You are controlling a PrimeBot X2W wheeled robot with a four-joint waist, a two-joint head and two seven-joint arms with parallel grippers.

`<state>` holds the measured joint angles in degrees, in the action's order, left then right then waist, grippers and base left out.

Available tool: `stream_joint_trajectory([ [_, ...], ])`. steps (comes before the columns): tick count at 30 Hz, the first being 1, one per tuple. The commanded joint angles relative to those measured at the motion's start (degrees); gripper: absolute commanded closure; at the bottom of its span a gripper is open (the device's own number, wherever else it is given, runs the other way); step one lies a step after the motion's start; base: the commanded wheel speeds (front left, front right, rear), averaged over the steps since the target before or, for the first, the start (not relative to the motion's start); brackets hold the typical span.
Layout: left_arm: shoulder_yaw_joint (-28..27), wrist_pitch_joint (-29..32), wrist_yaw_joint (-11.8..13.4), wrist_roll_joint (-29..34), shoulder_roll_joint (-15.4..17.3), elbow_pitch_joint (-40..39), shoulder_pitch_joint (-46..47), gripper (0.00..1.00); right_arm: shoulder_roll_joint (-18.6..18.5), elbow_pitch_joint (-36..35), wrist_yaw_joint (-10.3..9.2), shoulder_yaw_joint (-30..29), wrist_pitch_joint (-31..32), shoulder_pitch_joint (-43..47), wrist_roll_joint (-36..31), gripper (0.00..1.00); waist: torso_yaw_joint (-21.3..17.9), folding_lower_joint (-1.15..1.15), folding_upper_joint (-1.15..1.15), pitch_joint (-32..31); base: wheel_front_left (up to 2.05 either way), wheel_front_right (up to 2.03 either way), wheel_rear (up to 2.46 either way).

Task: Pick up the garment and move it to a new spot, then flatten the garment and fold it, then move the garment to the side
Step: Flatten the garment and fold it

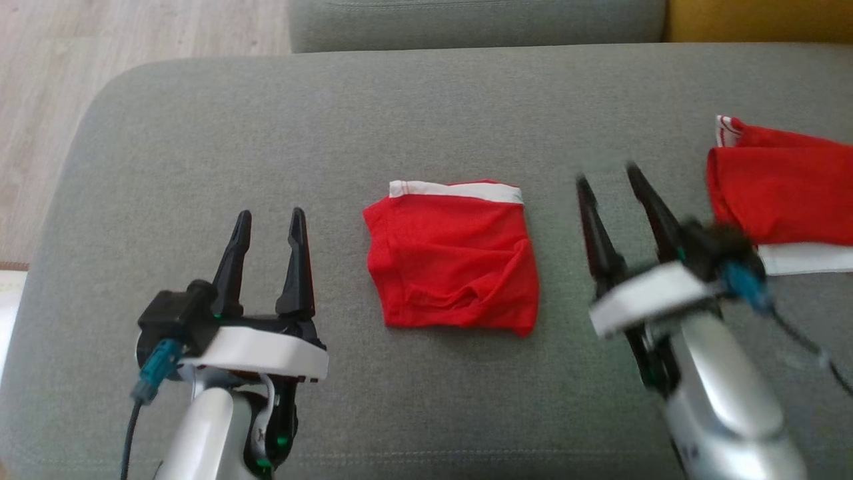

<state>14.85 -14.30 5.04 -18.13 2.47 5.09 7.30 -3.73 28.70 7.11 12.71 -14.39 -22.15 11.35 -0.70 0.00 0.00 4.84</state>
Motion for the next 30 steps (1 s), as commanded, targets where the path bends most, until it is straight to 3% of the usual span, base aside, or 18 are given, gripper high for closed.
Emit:
stream_joint_trajectory([
  [1, -1.91, -0.7, -0.01, 0.62, 0.41, -2.23, 2.44, 0.0, 0.84, -3.24, 0.37, 0.33, -0.6, 0.14, -1.09, 0.0, -0.26, 0.0, 0.0, -0.04, 0.0, 0.0, 0.0],
  [9, -0.67, -0.7, -0.11, 2.85, 0.41, -1.37, 0.61, 0.0, 0.85, -10.21, 0.37, -4.04, -0.61, 10.36, -2.04, 0.0, -1.24, 0.0, 0.0, -0.38, 0.0, 0.0, 0.0],
  [19, 0.45, -0.7, -0.1, 2.36, 0.41, -1.61, 0.83, 0.0, 0.85, -12.47, 0.37, -2.29, -0.2, 10.56, -2.42, 0.0, -0.24, 0.0, 0.0, 0.97, 0.0, 0.0, 0.0],
  [20, 0.54, -0.7, -0.15, 2.34, 0.41, -1.58, 0.96, 0.0, 0.85, -12.6, 0.37, -1.47, -0.1, 10.1, -2.27, 0.56, 0.1, 0.0, 0.0, 1.21, 0.0, 0.0, 0.0],
  [21, 0.69, -0.7, -0.21, 2.32, 0.41, -1.52, 1.06, 0.0, 0.85, -12.7, 0.37, -0.5, 0.02, 9.62, -2.08, 1.0, 0.51, 0.0, 0.0, 1.52, 0.0, 0.0, 0.0],
  [30, 2.18, -0.7, -0.43, 2.2, 0.41, -0.85, 2.2, 0.0, 0.85, -7.66, 0.37, 4.93, 0.11, 2.66, -1.79, 1.0, 5.14, 0.0, 0.0, 4.27, 0.0, 0.0, 0.0],
])
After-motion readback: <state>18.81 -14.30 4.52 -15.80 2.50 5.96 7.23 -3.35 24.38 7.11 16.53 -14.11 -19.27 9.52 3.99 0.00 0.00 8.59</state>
